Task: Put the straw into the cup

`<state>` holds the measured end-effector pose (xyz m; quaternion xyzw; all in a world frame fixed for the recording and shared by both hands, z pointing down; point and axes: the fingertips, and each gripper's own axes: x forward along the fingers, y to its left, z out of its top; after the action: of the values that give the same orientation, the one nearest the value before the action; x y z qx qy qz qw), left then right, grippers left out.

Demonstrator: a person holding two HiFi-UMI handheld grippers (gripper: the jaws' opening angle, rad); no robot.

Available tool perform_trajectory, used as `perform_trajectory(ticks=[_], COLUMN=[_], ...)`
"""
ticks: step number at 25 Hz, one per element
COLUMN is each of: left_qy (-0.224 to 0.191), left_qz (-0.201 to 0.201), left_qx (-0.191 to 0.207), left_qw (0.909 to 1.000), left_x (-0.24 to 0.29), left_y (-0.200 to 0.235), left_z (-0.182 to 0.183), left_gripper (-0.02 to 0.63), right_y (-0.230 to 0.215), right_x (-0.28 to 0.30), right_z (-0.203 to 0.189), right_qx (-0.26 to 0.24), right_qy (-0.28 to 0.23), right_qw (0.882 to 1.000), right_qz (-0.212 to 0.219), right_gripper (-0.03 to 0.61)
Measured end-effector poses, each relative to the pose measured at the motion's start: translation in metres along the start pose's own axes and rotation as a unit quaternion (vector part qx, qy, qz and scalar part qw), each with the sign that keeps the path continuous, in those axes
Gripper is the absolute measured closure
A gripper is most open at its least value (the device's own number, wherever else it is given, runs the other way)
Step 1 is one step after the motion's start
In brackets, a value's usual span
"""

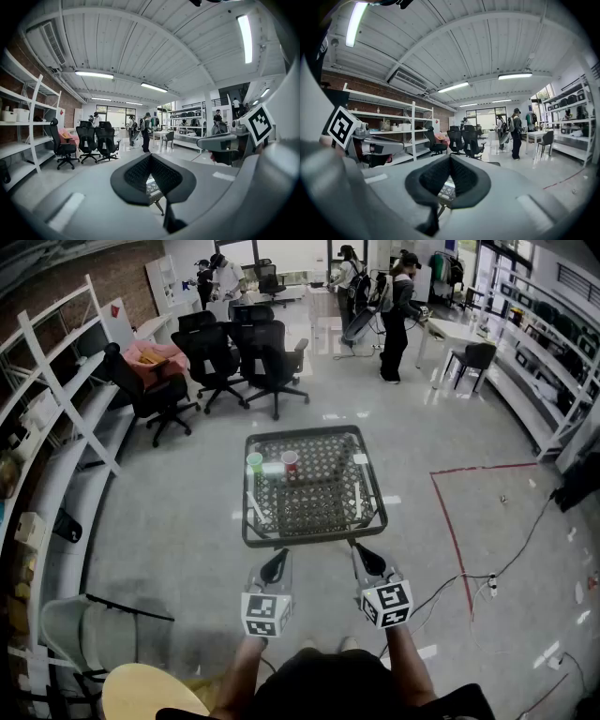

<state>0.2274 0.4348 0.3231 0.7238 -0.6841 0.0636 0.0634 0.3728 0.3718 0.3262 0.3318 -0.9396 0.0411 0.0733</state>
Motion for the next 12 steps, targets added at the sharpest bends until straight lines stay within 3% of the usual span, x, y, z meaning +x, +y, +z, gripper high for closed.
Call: perform_trajectory(ticks=[12], left_qy=[0.003], left_qz=[-0.023], left_qx=[-0.004], left_qw=[0.9997], left_x=[0.006], left_y=[-0.01], left_z=[-0.002], left_gripper=[0.607], right_y=[-0.006], right_x=[-0.003], right_z=[-0.001], right_qx=[0.015], right_qy=[0.003], right_qw=[1.0], right_qz=[-0.014], right_gripper=[0.577])
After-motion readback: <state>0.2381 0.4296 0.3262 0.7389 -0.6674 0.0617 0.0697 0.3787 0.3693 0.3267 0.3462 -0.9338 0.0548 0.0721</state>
